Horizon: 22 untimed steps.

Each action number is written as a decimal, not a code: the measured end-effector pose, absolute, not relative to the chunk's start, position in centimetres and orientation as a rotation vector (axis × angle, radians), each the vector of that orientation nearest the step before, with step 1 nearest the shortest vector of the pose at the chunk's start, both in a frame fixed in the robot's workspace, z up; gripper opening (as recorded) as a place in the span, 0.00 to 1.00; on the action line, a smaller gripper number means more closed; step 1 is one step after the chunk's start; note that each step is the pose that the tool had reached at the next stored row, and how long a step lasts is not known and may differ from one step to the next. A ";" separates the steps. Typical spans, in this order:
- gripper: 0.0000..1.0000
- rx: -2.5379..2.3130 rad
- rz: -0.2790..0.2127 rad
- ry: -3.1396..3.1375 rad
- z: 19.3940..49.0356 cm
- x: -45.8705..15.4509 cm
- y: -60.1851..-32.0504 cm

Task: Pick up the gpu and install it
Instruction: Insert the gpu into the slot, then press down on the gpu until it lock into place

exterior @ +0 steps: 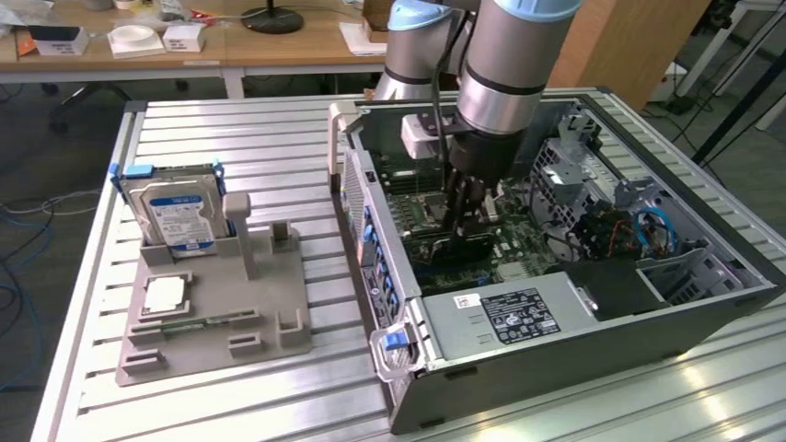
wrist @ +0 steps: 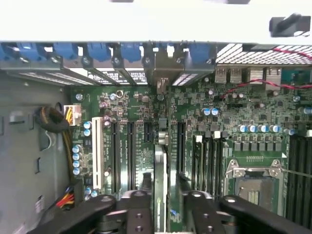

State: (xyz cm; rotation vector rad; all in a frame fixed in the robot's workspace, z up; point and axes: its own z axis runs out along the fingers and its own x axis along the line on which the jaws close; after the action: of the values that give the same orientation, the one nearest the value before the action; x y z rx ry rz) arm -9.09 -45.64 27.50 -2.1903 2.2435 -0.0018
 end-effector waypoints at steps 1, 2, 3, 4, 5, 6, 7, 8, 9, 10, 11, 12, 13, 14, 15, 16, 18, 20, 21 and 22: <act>0.32 -2.190 -0.002 2.243 27.5 -9.1 -45.6; 0.32 -2.190 -0.002 2.243 27.5 -9.1 -45.6; 0.26 -2.190 -0.002 2.243 27.5 -9.1 -45.6; 0.20 -2.190 -0.002 2.243 27.5 -9.1 -45.6; 0.14 -2.190 -0.002 2.243 27.5 -9.1 -45.6; 0.14 -2.190 -0.002 2.243 27.6 -9.1 -45.6; 0.11 -2.190 -0.002 2.243 27.6 -9.1 -45.6; 0.11 -2.190 -0.002 2.243 27.6 -9.1 -45.6; 0.11 -2.190 -0.002 2.243 27.6 -9.1 -45.6; 0.11 -2.190 -0.002 2.243 27.6 -9.1 -45.6; 0.11 -2.190 -0.002 2.243 27.6 -9.1 -45.6; 0.11 -2.190 -0.002 2.243 27.6 -9.1 -45.6; 0.11 -2.190 -0.002 2.243 27.5 -9.1 -45.6; 0.11 -2.190 -0.002 2.243 27.6 -9.1 -45.6; 0.11 -2.190 -0.002 2.243 27.6 -9.1 -45.6; 0.11 -2.190 -0.002 2.243 27.6 -9.1 -45.6; 0.11 -2.190 -0.002 2.243 27.6 -9.1 -45.6; 0.11 -2.190 -0.002 2.243 27.6 -9.1 -45.6; 0.11 -2.190 -0.002 2.244 27.5 -9.1 -45.6; 0.11 -2.190 -0.002 2.243 27.5 -9.1 -45.6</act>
State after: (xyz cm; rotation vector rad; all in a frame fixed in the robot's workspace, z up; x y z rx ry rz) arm -9.08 -45.64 27.51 -2.1903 2.2434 -0.0018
